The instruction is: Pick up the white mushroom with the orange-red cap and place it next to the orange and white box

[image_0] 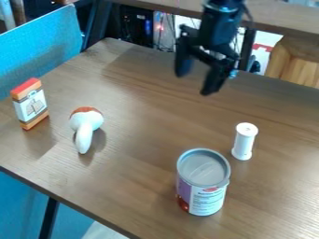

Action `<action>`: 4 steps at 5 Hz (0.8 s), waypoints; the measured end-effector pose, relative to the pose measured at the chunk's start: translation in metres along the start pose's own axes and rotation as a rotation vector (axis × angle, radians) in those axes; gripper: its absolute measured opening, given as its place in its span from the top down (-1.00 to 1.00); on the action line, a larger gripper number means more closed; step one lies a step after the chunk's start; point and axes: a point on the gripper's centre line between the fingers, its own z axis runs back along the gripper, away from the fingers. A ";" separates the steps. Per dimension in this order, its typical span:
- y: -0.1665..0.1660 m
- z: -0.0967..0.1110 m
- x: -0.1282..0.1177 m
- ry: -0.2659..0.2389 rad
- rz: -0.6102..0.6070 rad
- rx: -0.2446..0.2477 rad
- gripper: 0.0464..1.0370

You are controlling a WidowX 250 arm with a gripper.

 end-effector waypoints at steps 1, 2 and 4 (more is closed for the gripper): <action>-0.019 -0.014 0.008 0.019 -0.039 -0.027 -0.93; -0.037 -0.022 0.016 0.053 -0.060 -0.031 -0.93; -0.046 -0.025 0.016 0.063 -0.073 -0.031 -0.93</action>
